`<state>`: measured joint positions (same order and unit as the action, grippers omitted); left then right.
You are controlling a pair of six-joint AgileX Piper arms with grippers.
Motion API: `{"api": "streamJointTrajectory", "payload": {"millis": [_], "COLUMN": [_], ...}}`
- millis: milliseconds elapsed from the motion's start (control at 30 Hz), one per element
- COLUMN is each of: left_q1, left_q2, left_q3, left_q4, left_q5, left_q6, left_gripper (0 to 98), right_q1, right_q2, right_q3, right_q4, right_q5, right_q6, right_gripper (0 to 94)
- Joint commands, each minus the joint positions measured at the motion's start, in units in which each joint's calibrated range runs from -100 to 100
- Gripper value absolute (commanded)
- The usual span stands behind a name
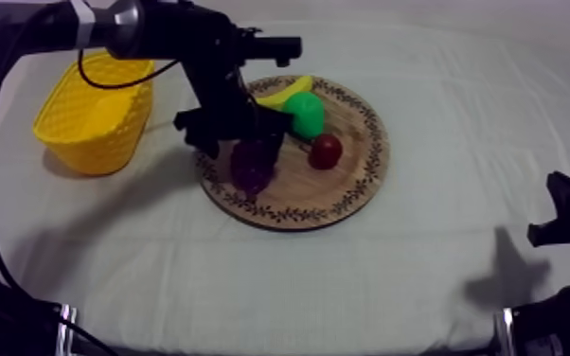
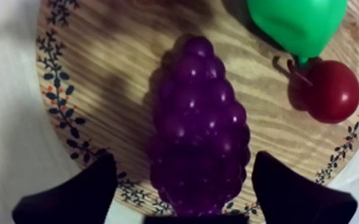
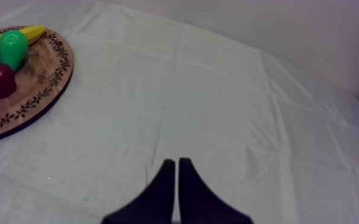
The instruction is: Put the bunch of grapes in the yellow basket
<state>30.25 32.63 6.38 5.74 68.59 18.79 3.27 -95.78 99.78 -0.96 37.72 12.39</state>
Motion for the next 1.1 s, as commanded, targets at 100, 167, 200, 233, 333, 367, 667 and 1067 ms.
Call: {"api": "streamJointTrajectory", "payload": {"millis": [100,167,200,233,333,367,667,1067], "left_q1": [0.20,0.33,0.40,0.46,0.59,0.62,0.64,0.29], "left_q2": [0.60,1.03,1.28,1.54,2.18,2.35,3.47,3.07], "left_q3": [-0.55,-0.92,-1.18,-1.40,-2.07,-2.29,-3.31,-1.89], "left_q4": [-0.07,-0.09,-0.09,-0.09,-0.01,0.02,0.17,0.11], "left_q5": [0.02,0.21,0.39,0.52,0.81,0.93,1.95,1.44], "left_q6": [0.10,0.01,-0.01,-0.05,-0.30,-0.36,-0.14,1.02], "left_gripper": [78.8,78.5,78.4,78.2,77.0,76.4,64.6,51.1], "right_q1": [0.03,0.03,0.03,0.03,0.03,0.03,0.03,0.03], "right_q2": [0.02,0.02,0.02,0.02,0.02,0.02,0.02,0.02], "right_q3": [-0.01,-0.01,-0.01,-0.01,-0.01,-0.01,-0.01,-0.01], "right_q4": [0.00,0.00,0.00,0.00,0.00,0.00,0.00,0.00], "right_q5": [0.02,0.02,0.02,0.02,0.02,0.02,0.02,0.02], "right_q6": [0.04,0.04,0.04,0.04,0.04,0.04,0.04,0.04], "right_gripper": [0.3,0.3,0.3,0.3,0.3,0.3,0.3,0.3]}}
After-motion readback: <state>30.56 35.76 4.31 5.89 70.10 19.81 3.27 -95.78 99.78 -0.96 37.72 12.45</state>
